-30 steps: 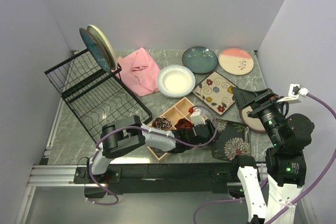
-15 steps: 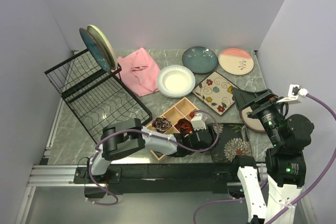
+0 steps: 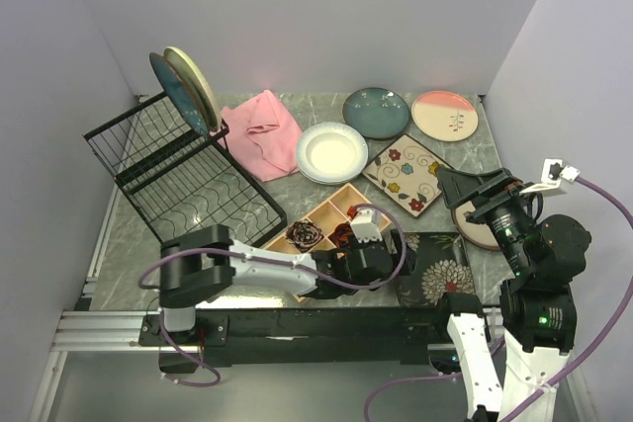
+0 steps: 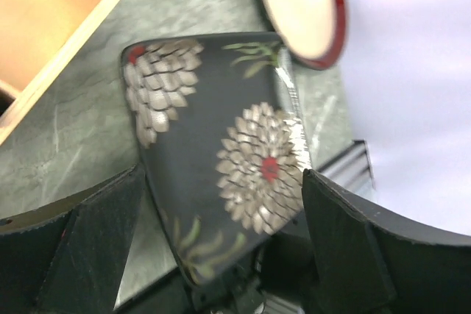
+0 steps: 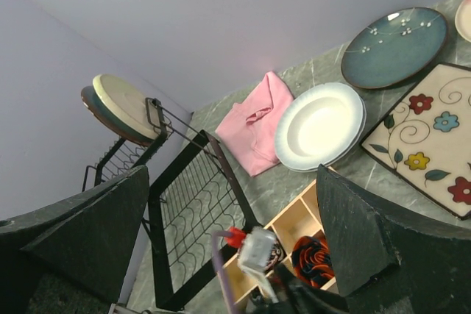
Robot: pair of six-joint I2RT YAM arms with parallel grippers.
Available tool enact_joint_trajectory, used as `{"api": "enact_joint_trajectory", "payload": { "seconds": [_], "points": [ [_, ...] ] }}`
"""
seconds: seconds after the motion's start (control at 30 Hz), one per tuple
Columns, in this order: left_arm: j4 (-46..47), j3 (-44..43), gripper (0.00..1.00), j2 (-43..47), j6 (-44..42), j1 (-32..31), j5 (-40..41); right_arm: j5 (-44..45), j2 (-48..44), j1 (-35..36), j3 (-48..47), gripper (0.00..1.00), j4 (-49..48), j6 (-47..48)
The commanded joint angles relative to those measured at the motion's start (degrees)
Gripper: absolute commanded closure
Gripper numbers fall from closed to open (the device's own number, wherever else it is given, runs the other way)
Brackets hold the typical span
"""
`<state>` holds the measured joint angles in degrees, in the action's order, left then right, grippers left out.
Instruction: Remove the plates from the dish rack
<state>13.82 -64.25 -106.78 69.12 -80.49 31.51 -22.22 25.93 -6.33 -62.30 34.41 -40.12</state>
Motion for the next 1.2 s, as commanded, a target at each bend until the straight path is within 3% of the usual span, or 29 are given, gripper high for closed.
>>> {"api": "enact_joint_trajectory", "payload": {
  "seconds": [0.0,0.2,0.4,0.53,0.63,0.73,1.03,1.17],
  "points": [
    [-2.2,-1.0,0.09,7.2,-7.3,-0.6,-0.1,-1.6,0.8,-0.3,-1.5,0.0,-0.5,1.6],
    [-11.3,-1.0,0.1,16.0,-13.2,-0.6,2.9,-4.1,2.5,-0.4,-2.6,0.0,-1.3,4.0],
    [-23.1,-4.2,0.13,26.6,-21.8,1.1,15.7,-5.1,4.0,-0.4,-2.2,0.0,-1.9,1.9],
    [-30.1,-8.8,0.22,32.9,-27.5,12.8,11.8,-7.5,2.5,-0.3,1.7,0.0,-5.8,1.0],
    [-32.3,-11.7,0.34,38.1,-32.1,17.5,19.6,-8.8,3.0,-0.2,4.0,0.0,-7.6,0.7],
    [-32.9,-13.3,0.34,43.0,-34.9,23.4,23.5,-9.7,3.2,0.1,7.4,0.0,-10.9,-1.2],
    [-37.8,-16.5,0.34,45.0,-34.1,49.2,9.3,-1.7,13.7,9.7,7.9,0.0,-14.8,1.7],
    [-36.2,-16.6,0.37,43.4,-34.6,55.3,4.5,-1.3,14.2,11.0,10.8,0.0,-18.5,1.3]
  ]
}}
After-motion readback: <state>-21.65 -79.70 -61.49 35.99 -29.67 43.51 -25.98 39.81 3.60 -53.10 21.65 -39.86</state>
